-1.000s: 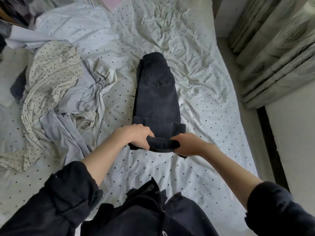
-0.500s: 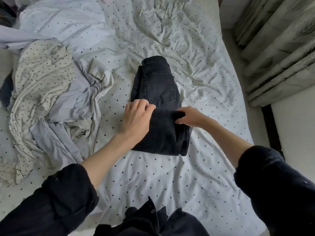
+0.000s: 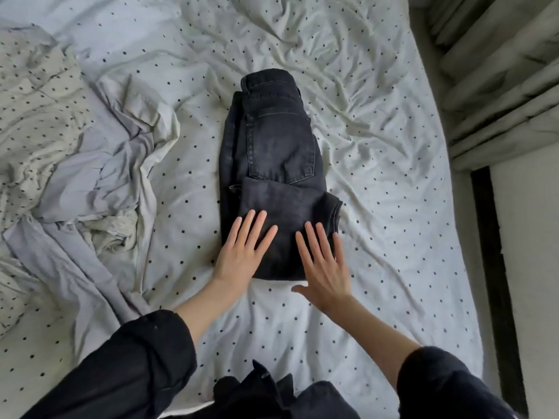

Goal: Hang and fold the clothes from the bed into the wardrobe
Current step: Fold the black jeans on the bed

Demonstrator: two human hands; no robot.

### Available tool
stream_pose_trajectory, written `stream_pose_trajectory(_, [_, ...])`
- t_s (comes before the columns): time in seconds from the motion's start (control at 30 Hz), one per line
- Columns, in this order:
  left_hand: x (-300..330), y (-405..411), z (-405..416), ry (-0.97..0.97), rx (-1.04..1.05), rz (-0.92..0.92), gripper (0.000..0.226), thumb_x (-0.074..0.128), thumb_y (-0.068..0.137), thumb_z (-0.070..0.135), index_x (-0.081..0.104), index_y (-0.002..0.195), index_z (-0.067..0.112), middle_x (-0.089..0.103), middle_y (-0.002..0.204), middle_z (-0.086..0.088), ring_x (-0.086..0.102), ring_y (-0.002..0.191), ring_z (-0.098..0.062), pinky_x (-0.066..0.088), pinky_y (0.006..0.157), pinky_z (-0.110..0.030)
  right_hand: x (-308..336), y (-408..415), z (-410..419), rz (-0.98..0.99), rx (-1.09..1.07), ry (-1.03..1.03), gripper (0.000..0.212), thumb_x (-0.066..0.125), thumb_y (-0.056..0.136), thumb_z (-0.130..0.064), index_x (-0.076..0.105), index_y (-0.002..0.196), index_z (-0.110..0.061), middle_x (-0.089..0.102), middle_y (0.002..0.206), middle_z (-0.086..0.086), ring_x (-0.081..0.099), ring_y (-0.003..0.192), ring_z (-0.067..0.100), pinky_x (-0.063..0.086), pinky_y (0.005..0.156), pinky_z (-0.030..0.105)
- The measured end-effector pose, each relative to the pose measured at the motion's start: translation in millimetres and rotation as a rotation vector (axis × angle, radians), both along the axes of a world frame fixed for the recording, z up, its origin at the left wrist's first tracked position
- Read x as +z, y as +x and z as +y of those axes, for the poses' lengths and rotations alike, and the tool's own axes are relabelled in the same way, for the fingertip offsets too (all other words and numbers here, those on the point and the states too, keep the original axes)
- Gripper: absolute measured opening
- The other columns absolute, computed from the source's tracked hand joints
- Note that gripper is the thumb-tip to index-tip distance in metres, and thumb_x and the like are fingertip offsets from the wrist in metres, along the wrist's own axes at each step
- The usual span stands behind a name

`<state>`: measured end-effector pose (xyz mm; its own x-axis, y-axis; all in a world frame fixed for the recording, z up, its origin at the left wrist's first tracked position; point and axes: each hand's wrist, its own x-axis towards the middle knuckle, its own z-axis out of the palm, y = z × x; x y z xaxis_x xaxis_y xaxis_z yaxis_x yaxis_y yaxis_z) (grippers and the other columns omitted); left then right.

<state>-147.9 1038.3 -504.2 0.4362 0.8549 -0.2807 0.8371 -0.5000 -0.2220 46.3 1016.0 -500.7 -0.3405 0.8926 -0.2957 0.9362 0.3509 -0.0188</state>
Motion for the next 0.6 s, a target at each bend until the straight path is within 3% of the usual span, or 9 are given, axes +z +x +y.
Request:
stream_pose_trajectory(0.07, [-1, -1, 3, 0.035, -0.037, -0.024, 0.069, 0.045, 0.081, 0.011, 0.026, 0.147, 0.012, 0.026, 0.150, -0.025, 0.030, 0.137, -0.040, 0.026, 0.112, -0.051, -11, -4, 9, -0.056, -0.037, -0.001, 0.123, 0.087, 0.049, -0.048, 0.022, 0.146, -0.009, 0.025, 0.153, 0.016, 0.019, 0.142, 0.034, 0.012, 0.114, 0.053])
stream_pose_trajectory(0.13, [0, 0, 5, 0.060, -0.078, -0.023, 0.064, 0.046, 0.077, 0.008, 0.042, 0.141, 0.010, 0.037, 0.143, -0.028, 0.040, 0.131, -0.042, 0.036, 0.108, -0.049, -17, -9, 14, -0.083, -0.049, 0.028, 0.107, 0.082, 0.061, -0.033, 0.022, 0.146, -0.008, 0.026, 0.153, 0.017, 0.022, 0.142, 0.035, 0.016, 0.114, 0.055])
stream_pose_trajectory(0.23, [9, 3, 9, -0.033, -0.044, -0.040, 0.068, 0.076, 0.056, 0.007, 0.061, 0.123, 0.006, 0.054, 0.126, -0.032, 0.057, 0.114, -0.041, 0.048, 0.096, -0.046, -13, -7, 13, -0.016, -0.034, 0.088, 0.077, 0.077, 0.067, -0.019, 0.047, 0.137, -0.006, 0.042, 0.144, 0.019, 0.039, 0.134, 0.035, 0.036, 0.107, 0.053])
stream_pose_trajectory(0.3, [24, 5, 18, -0.095, 0.001, -0.155, 0.069, 0.088, 0.042, 0.015, 0.070, 0.108, 0.008, 0.064, 0.111, -0.025, 0.066, 0.099, -0.035, 0.054, 0.084, -0.038, -5, -2, 14, 0.114, -0.011, 0.129, 0.063, 0.080, 0.062, -0.012, 0.061, 0.122, -0.005, 0.056, 0.131, 0.018, 0.054, 0.122, 0.033, 0.051, 0.093, 0.046])
stream_pose_trajectory(0.33, [37, 6, 23, -0.177, 0.043, -0.216, 0.062, 0.087, 0.049, 0.021, 0.070, 0.108, 0.011, 0.065, 0.110, -0.020, 0.066, 0.098, -0.032, 0.055, 0.082, -0.035, 0, 2, 15, 0.181, 0.002, 0.145, 0.058, 0.083, 0.058, -0.010, 0.066, 0.113, -0.004, 0.063, 0.121, 0.016, 0.060, 0.113, 0.032, 0.055, 0.085, 0.041])
stream_pose_trajectory(0.4, [64, 8, 30, -0.314, 0.173, -0.295, 0.041, 0.067, 0.076, 0.022, 0.064, 0.117, 0.019, 0.063, 0.117, -0.011, 0.061, 0.105, -0.030, 0.051, 0.083, -0.034, 21, 8, 16, 0.288, 0.013, 0.135, 0.055, 0.085, 0.049, -0.006, 0.068, 0.102, -0.006, 0.070, 0.103, 0.011, 0.067, 0.098, 0.029, 0.055, 0.081, 0.039])
stream_pose_trajectory(0.47, [82, 10, 36, -0.344, 0.193, -0.260, 0.034, 0.052, 0.083, 0.021, 0.063, 0.113, 0.029, 0.066, 0.109, -0.004, 0.061, 0.100, -0.030, 0.048, 0.078, -0.032, 51, 9, 23, 0.338, -0.027, 0.007, 0.048, 0.076, 0.063, -0.006, 0.064, 0.110, -0.009, 0.069, 0.105, 0.007, 0.065, 0.100, 0.029, 0.052, 0.085, 0.037])
stream_pose_trajectory(0.53, [106, 13, 29, -0.368, 0.182, -0.284, 0.025, 0.051, 0.083, 0.025, 0.066, 0.103, 0.029, 0.068, 0.096, -0.002, 0.061, 0.095, -0.029, 0.047, 0.079, -0.032, 82, 13, 22, 0.254, -0.083, -0.171, 0.040, 0.057, 0.084, -0.015, 0.055, 0.124, -0.021, 0.065, 0.114, 0.004, 0.060, 0.105, 0.031, 0.046, 0.080, 0.034])
stream_pose_trajectory(0.6, [120, 14, 23, -0.466, 0.194, -0.307, 0.013, 0.053, 0.082, 0.027, 0.066, 0.085, 0.027, 0.066, 0.086, -0.001, 0.060, 0.090, -0.027, 0.047, 0.080, -0.032, 104, 18, 22, 0.187, -0.060, -0.321, 0.034, 0.051, 0.089, -0.022, 0.055, 0.122, -0.027, 0.066, 0.109, 0.006, 0.059, 0.100, 0.032, 0.043, 0.079, 0.035])
